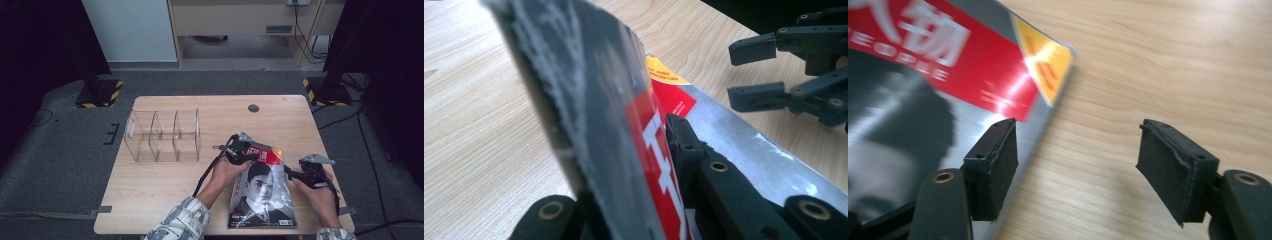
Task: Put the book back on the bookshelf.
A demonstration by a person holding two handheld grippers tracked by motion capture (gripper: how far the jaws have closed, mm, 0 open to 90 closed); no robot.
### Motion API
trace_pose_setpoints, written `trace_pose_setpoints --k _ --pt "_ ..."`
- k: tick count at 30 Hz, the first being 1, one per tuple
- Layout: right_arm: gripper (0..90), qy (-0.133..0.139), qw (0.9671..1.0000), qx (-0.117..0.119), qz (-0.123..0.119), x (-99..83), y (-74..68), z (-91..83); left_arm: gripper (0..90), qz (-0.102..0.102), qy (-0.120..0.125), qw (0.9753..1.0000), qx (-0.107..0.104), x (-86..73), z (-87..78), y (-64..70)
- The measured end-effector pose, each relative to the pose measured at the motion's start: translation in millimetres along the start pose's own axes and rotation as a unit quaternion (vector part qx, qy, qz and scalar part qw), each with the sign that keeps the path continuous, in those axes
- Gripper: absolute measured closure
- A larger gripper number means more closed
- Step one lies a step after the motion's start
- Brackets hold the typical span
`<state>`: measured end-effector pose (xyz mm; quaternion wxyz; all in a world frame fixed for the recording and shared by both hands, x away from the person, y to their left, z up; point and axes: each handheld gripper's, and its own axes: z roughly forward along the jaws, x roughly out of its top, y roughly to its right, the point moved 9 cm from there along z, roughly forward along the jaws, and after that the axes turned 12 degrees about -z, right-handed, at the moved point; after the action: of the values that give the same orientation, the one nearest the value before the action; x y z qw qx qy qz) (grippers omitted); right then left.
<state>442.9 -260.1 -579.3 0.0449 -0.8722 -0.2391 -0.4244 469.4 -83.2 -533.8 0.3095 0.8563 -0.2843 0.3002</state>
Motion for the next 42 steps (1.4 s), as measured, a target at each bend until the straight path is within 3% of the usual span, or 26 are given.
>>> trace_pose_setpoints --k 5,8,21,27,42 --pt "43.9 -0.026 0.9995 -0.017 0.01 -11.2 10.2 1.4 83.6 0.007 0.009 0.9999 -0.001 4.0 -5.6 1.7" --pt "44.9 -0.04 0.9991 -0.012 0.008 -16.6 8.9 4.2 83.9 0.007 0.013 0.9999 0.0 6.0 -9.5 0.3" --pt "38.8 -0.025 0.9996 -0.014 -0.001 -16.0 5.8 7.6 85.5 0.007 0.03 0.9995 -0.01 15.7 -26.6 3.2" --pt "37.8 -0.021 0.9997 -0.013 -0.005 -15.8 4.5 8.4 86.2 0.006 0.049 0.9985 -0.022 30.4 -38.5 9.5" --pt "35.8 -0.018 0.9998 -0.011 -0.007 -15.0 2.7 9.4 86.6 0.018 0.08 0.9964 -0.021 61.8 -60.1 19.5"
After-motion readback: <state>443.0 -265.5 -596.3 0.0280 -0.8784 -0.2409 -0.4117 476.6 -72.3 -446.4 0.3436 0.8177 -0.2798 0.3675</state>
